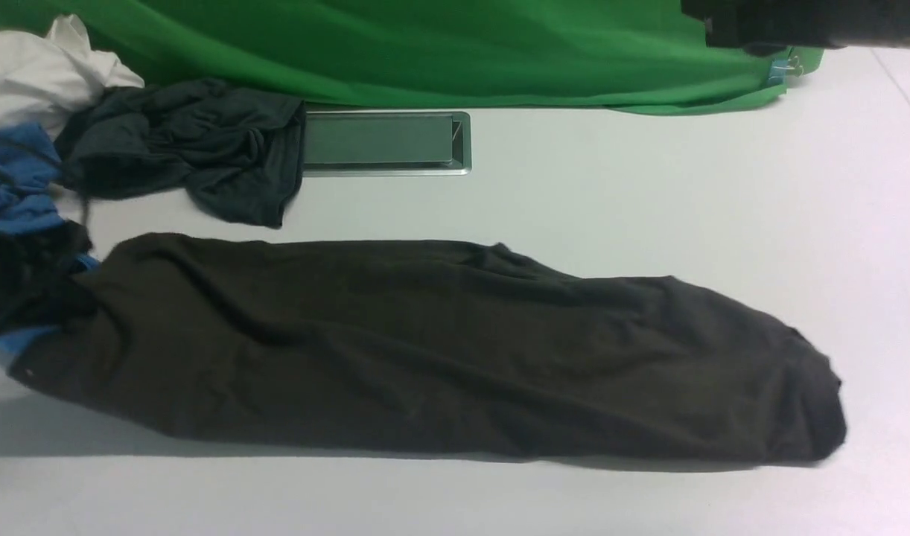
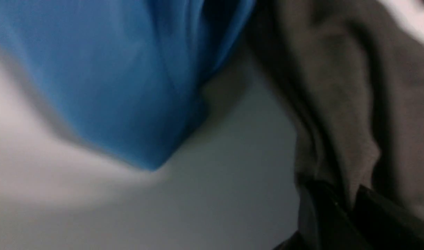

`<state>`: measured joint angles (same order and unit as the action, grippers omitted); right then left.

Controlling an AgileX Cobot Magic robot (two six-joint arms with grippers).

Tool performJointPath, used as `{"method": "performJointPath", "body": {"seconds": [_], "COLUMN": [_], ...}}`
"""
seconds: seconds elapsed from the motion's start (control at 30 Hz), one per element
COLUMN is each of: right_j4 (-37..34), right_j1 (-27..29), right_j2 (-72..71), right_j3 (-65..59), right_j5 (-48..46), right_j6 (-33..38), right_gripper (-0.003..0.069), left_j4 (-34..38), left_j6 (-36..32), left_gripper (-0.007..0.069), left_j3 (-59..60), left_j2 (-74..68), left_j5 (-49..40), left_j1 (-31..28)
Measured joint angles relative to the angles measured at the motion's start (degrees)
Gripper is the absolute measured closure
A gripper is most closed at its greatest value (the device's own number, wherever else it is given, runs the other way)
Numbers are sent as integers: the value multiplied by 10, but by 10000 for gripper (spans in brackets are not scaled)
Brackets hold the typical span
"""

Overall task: Fold a long-sleeved shirt on a white desktop.
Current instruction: 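Fold the garment over onto itself on the table with the left gripper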

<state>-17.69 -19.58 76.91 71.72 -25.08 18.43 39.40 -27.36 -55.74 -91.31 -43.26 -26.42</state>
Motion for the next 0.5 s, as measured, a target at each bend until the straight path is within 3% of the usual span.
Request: {"method": "performJointPath", "body": {"seconds": [0.1,0.23,0.37,0.5], "right_j4": [-2,-2,-2,-2], "right_j1": [0,0,0,0], "right_j2": [0,-5,-24,-46], "right_j3": [0,0,5,24], "right_j5": [-5,-5,-3,2], "right_j6": [-1,-11,-12,-12], "right_gripper": [623,631,631,631], "left_j4": [122,144,111,113], "left_j6": [-91,-97,-50,-21], "left_gripper": [577,577,577,577], "left_j3": [-1,-25,-98,-178], "left_j2": [3,7,9,-2], "left_j5": [-35,-52,-51,-29], "left_j1": [-6,24,118,284]}}
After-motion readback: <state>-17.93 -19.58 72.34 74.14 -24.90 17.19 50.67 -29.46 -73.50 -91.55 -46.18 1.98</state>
